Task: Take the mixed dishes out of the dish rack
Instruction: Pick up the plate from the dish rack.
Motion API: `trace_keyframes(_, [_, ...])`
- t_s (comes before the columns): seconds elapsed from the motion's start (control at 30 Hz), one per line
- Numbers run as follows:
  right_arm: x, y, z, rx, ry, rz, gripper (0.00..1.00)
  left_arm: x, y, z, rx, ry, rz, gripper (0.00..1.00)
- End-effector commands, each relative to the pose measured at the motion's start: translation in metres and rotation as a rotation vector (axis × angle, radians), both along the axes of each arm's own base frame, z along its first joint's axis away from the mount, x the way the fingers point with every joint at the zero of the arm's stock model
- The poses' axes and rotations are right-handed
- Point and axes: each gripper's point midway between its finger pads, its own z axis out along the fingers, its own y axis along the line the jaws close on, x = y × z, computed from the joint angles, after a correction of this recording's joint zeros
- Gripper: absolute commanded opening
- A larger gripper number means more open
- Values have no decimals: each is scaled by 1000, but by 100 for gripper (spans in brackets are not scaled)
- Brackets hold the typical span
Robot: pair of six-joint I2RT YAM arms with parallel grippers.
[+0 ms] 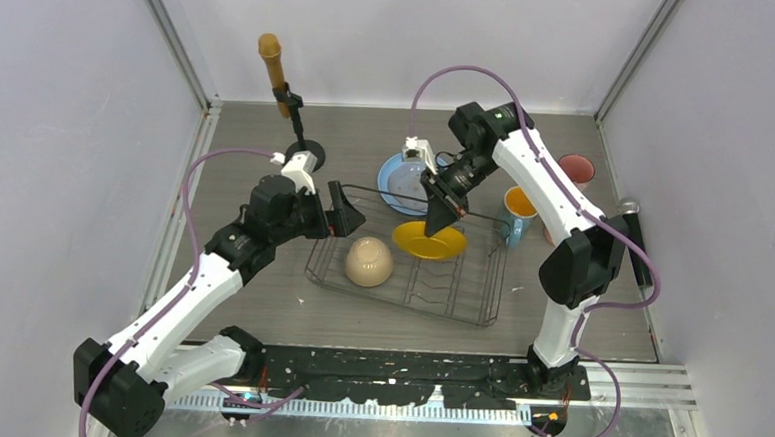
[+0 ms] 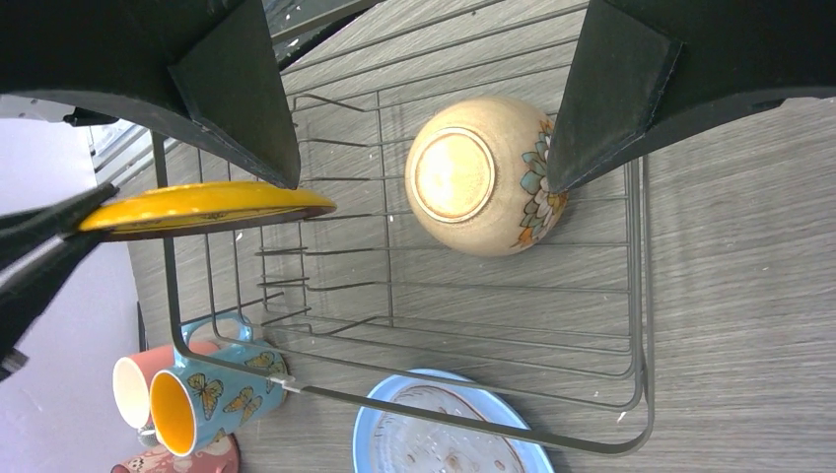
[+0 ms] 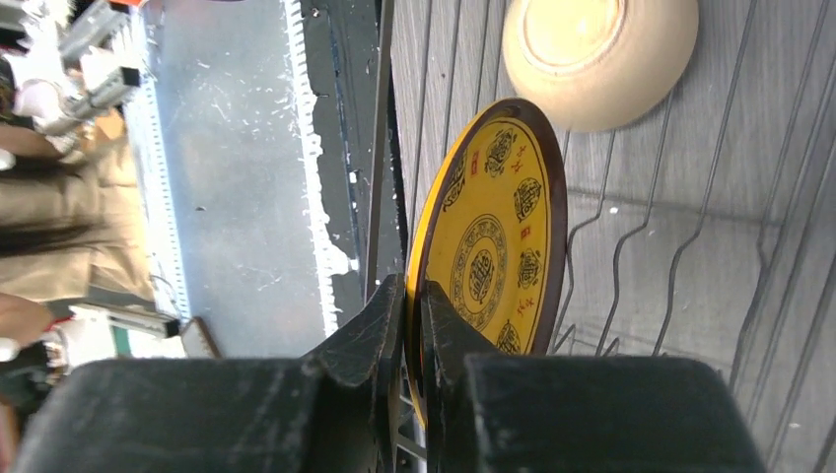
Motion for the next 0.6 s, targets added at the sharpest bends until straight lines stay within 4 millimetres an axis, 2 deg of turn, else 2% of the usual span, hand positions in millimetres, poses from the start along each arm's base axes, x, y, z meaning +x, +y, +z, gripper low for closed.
trace_keyframes(0.0, [-41, -2, 48, -43, -72, 68, 1, 1, 4, 16, -32, -59, 29, 100])
trace_keyframes(0.1, [-45, 8, 58, -64, -152, 79, 1, 0, 10, 17, -30, -62, 57, 100])
trace_keyframes(0.23, [-48, 20, 80, -46, -318, 77, 1, -2, 18, 18, -20, -67, 94, 100])
trace_keyframes(0.27, [-41, 18, 78, -87, -356, 35, 1, -2, 20, 18, -19, -68, 103, 100])
trace_keyframes(0.3, [-30, 24, 88, -60, -455, -6, 1, -2, 21, 19, -17, -68, 112, 100])
trace_keyframes(0.33, [-2, 26, 83, -111, -549, -120, 1, -2, 23, 19, -18, -71, 118, 100])
trace_keyframes(0.37, [6, 24, 91, -119, -593, -211, 1, -3, 24, 19, -17, -71, 122, 100])
trace_keyframes(0.4, [37, 22, 92, -151, -707, -328, 1, -3, 25, 19, -15, -70, 126, 100])
trace_keyframes(0.43, [45, 17, 101, -144, -744, -412, 1, -4, 26, 18, -12, -67, 133, 100])
trace_keyframes(0.47, [69, 13, 105, -159, -829, -514, 1, -5, 27, 17, -10, -63, 137, 100])
trace_keyframes(0.5, [74, 4, 106, -180, -866, -571, 1, -5, 27, 16, -10, -57, 138, 100])
trace_keyframes(0.53, [80, 8, 113, -143, -900, -585, 1, -4, 29, 16, -9, -54, 155, 100])
trace_keyframes(0.57, [72, 11, 110, -109, -910, -516, 1, -3, 32, 16, -12, -54, 176, 100])
